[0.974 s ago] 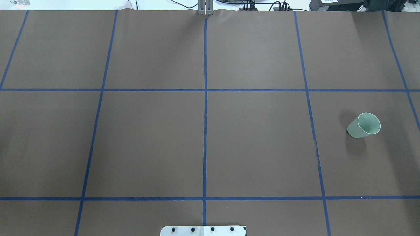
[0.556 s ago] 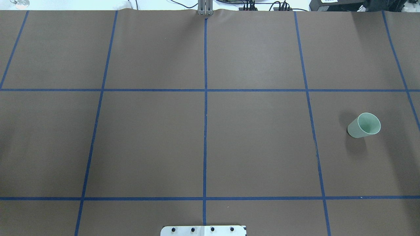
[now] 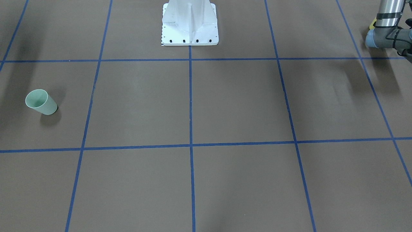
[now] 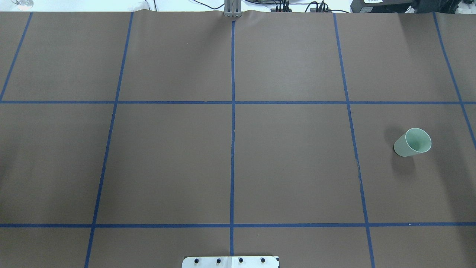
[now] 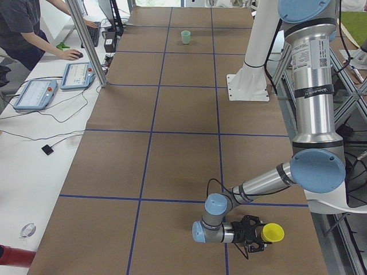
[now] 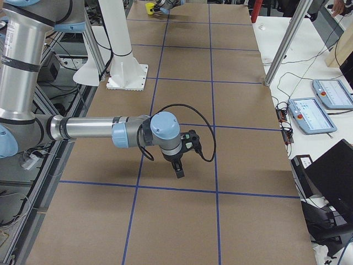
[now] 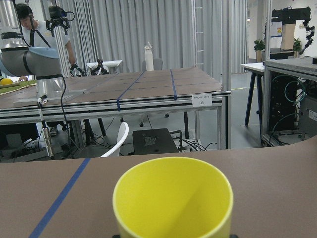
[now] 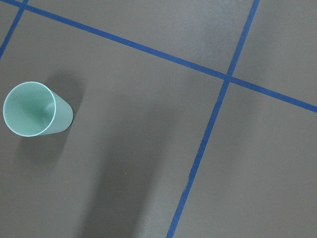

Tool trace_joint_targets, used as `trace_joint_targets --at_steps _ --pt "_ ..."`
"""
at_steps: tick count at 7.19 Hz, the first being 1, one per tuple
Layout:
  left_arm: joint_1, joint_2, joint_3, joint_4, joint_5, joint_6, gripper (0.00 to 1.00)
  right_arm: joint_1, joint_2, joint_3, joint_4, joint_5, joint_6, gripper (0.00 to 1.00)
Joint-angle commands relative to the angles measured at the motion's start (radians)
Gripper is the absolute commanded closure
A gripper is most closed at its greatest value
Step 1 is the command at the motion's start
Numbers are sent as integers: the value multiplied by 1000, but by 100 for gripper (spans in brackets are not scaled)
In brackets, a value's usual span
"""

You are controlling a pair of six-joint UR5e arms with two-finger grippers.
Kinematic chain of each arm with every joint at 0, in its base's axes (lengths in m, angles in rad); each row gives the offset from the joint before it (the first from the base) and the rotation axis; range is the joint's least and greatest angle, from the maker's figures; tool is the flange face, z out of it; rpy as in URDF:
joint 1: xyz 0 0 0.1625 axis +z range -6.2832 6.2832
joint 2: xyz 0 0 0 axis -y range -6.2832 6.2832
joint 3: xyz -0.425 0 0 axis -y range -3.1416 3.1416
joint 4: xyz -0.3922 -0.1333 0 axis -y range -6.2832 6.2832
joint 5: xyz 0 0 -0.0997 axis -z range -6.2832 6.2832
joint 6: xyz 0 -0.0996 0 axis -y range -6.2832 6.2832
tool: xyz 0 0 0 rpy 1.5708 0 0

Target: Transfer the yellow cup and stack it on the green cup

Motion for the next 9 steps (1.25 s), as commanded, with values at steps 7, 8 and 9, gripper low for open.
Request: trace_joint_targets --at_steps 7,8,9 --pt "57 4 -51 35 293 0 100 0 8 -19 4 1 11 0" --pt "57 4 -51 32 356 -1 100 0 14 -19 6 1 16 0" --pt "57 3 -53 31 412 -1 100 -2 17 -19 6 1 17 0"
